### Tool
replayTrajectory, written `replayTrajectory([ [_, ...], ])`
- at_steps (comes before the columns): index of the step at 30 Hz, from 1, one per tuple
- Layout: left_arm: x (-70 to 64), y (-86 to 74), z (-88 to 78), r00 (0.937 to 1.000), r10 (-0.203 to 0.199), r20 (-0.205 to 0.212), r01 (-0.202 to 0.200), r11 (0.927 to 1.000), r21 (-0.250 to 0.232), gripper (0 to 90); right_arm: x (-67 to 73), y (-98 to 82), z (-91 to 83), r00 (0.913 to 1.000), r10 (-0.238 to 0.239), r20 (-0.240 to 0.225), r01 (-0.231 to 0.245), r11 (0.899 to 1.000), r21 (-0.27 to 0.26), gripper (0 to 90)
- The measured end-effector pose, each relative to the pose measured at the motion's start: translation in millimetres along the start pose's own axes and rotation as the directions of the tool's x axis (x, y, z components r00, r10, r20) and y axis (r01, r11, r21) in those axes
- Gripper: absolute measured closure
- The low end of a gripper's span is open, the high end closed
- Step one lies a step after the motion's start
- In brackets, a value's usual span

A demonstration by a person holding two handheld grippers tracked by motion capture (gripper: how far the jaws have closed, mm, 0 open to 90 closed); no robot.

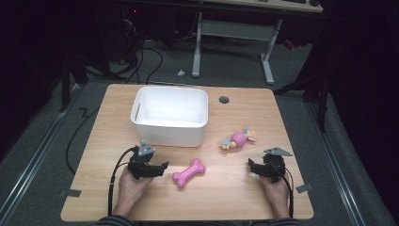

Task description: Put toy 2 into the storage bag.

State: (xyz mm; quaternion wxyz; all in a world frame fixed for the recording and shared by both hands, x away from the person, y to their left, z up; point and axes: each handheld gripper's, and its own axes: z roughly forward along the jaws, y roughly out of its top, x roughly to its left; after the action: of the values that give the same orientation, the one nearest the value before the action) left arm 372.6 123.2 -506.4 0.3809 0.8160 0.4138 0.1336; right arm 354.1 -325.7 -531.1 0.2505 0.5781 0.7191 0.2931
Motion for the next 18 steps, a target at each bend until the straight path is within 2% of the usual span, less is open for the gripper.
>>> replayTrajectory([
  [5,-4.9,4.7,-1.5,0.9999,0.012,0.002,-0.012,0.9999,-0.001,27.5,0.0,0.0,0.0,1.0,-0.002,-0.001,0.002,1.0,-0.001,19.4],
  [11,-14.5,10.9,-5.4,0.999,0.046,0.004,-0.046,0.999,0.001,30.7,0.3,0.2,0.2,1.0,-0.004,-0.004,0.004,1.0,-0.002,19.6],
  [18,-23.7,19.6,-9.8,0.9973,0.068,0.027,-0.069,0.9976,0.008,31.6,0.8,0.4,0.1,1.0,-0.002,-0.005,0.002,1.0,0.0,19.7],
])
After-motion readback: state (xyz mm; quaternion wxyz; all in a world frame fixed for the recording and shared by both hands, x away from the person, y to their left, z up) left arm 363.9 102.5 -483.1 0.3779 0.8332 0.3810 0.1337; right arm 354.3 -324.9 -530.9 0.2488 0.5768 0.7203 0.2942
